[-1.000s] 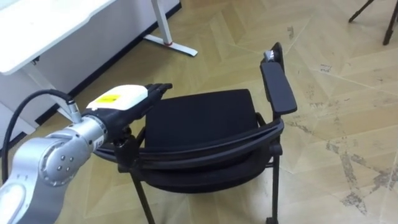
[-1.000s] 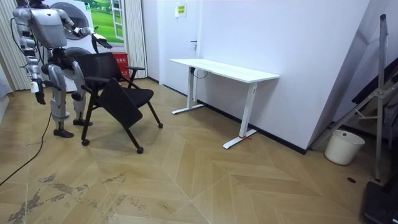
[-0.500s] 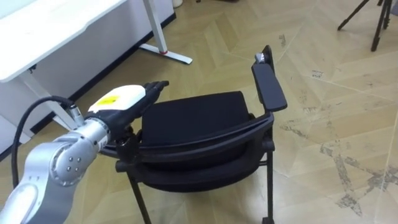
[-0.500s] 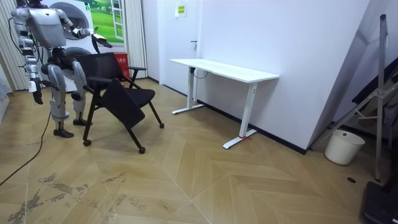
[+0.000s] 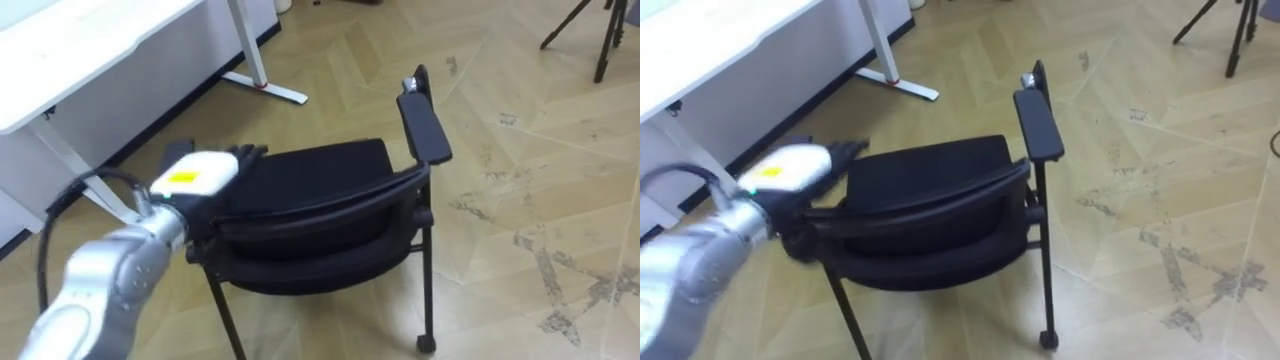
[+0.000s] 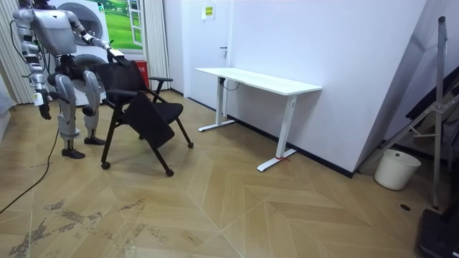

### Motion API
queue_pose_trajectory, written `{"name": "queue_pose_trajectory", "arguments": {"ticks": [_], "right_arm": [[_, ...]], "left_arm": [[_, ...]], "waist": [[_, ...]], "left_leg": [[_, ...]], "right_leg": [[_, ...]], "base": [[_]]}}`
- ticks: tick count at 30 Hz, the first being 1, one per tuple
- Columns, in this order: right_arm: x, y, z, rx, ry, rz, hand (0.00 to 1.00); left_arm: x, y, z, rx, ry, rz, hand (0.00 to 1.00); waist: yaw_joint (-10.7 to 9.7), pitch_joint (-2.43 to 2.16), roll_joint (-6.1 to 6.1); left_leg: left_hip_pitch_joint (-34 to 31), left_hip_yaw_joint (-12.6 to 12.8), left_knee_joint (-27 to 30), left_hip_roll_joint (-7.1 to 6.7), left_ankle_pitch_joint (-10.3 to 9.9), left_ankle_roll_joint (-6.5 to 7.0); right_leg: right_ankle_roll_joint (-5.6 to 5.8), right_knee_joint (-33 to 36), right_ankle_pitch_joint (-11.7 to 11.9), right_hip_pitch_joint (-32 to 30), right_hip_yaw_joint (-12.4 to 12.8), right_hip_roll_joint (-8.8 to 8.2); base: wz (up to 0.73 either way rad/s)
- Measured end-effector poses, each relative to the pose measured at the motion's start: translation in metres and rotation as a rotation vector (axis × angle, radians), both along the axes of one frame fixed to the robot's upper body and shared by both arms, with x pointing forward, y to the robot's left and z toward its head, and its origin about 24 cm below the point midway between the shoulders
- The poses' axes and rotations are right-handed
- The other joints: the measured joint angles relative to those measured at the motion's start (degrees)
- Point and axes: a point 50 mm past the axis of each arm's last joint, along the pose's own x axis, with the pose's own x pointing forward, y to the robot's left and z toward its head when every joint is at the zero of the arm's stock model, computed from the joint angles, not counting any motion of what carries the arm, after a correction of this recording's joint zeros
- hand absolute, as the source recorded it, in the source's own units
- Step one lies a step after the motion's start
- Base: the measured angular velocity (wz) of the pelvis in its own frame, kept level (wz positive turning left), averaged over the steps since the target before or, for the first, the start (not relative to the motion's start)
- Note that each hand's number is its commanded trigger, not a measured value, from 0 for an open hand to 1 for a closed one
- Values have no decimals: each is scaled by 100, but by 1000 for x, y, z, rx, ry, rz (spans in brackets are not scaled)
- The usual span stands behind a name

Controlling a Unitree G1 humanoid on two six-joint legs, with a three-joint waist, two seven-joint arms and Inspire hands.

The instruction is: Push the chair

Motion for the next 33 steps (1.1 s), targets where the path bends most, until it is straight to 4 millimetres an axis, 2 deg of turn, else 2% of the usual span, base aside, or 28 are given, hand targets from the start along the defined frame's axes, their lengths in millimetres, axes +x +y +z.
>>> {"name": "queue_pose_trajectory", "arguments": {"ticks": [2,5,15,20,28,29,31,33], "right_arm": [[3,2,0,8,-9,5,0],[4,2,0,17,-13,7,0],[11,4,1,19,-37,10,0],[11,4,1,2,-35,6,0],[12,4,1,-9,-37,4,0],[12,4,1,-9,-38,5,0],[12,4,1,-9,-39,5,0],[13,4,2,-11,-48,10,0]], "left_arm": [[0,0,0,24,-8,-3,0],[1,-1,1,31,-14,-5,0],[2,-3,-4,27,7,30,0],[2,0,-8,38,19,46,0],[3,-1,-8,63,9,43,0],[3,-1,-8,66,7,43,79],[3,-2,-8,73,3,42,100],[4,-2,-7,76,-2,42,100]], "waist": [[-23,-18,-60],[-26,-24,-81],[-84,-56,-23],[-190,-58,-2],[-195,-56,-7],[-193,-55,-9],[-192,-53,-12],[-171,-52,-13]], "left_leg": [[-4,1,-17,-7,-2,1],[12,26,-27,-13,-3,2],[23,22,-69,-12,-3,1],[26,12,-56,-11,-3,1],[25,19,-43,-12,-3,1],[23,20,-47,-12,-3,1],[20,24,-57,-12,-3,0],[16,35,-77,-11,-4,-1]], "right_leg": [[0,1,0,-1,13,0],[1,7,4,-6,42,-6],[0,7,5,24,42,-2],[-3,8,6,41,33,0],[-2,-2,6,23,56,0],[-2,-6,6,16,56,0],[-2,-25,6,3,57,0],[-3,-61,6,-1,68,1]], "base": [[-2],[-2],[-1],[0],[0],[0],[0],[0]]}}
